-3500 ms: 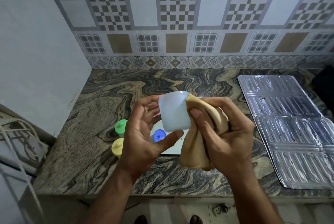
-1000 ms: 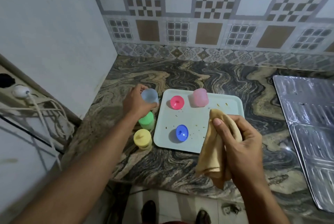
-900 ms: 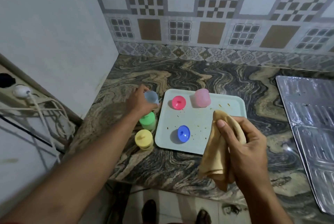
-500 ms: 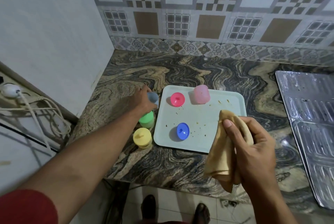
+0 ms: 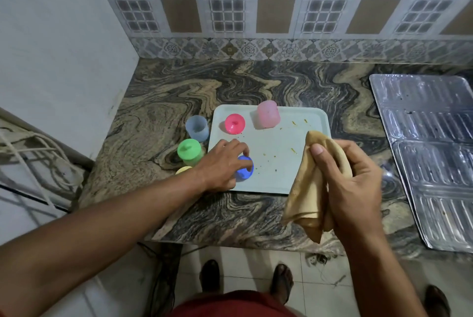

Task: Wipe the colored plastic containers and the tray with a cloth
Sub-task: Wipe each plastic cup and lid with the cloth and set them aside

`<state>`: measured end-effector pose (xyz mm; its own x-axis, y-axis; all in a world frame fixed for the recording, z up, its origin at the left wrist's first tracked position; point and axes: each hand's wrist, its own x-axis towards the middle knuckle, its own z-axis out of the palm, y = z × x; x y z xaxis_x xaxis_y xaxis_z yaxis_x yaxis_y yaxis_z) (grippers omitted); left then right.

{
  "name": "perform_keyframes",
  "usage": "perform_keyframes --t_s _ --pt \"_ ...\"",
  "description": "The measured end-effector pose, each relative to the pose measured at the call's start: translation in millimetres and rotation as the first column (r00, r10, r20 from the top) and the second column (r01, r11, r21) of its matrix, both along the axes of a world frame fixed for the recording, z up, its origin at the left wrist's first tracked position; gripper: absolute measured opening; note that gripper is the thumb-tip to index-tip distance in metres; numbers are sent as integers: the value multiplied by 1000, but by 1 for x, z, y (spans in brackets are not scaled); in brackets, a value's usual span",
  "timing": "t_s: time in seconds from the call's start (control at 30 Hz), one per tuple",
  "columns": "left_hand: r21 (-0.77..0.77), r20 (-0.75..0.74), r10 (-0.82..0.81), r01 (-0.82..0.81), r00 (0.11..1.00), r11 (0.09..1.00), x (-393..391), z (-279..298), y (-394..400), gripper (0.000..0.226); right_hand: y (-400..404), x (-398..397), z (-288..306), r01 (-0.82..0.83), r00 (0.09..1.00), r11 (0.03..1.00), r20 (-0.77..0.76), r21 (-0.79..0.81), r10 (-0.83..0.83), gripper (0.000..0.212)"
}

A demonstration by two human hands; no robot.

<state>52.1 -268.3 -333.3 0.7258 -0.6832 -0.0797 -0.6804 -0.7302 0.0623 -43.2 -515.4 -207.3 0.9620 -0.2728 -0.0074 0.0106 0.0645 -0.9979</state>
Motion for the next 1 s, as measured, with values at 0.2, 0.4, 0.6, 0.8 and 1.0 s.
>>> perform_keyframes --t_s 0.2,0.4,0.6,0.8,1.0 --pt "-78 78 104 -98 992 992 6 -6 -4 12 -8 -8 -4 19 1000 1000 -9 4 -19 2" --pt "-570 -567 377 -679 733 463 6 46 -18 9 -13 -11 -7 47 999 999 -11 13 -47 2" --pt "-212 -851 -411 -929 328 -303 -38 111 -42 9 -6 -9 -3 73 996 997 58 22 -74 6" --pt "-111 -765 -531 -886 365 -449 -78 135 -70 10 16 -12 12 87 985 996 149 24 -89 9" --pt "-280 -760 -441 -853 477 -441 -103 135 -94 16 36 -14 17 154 967 988 202 18 -155 6"
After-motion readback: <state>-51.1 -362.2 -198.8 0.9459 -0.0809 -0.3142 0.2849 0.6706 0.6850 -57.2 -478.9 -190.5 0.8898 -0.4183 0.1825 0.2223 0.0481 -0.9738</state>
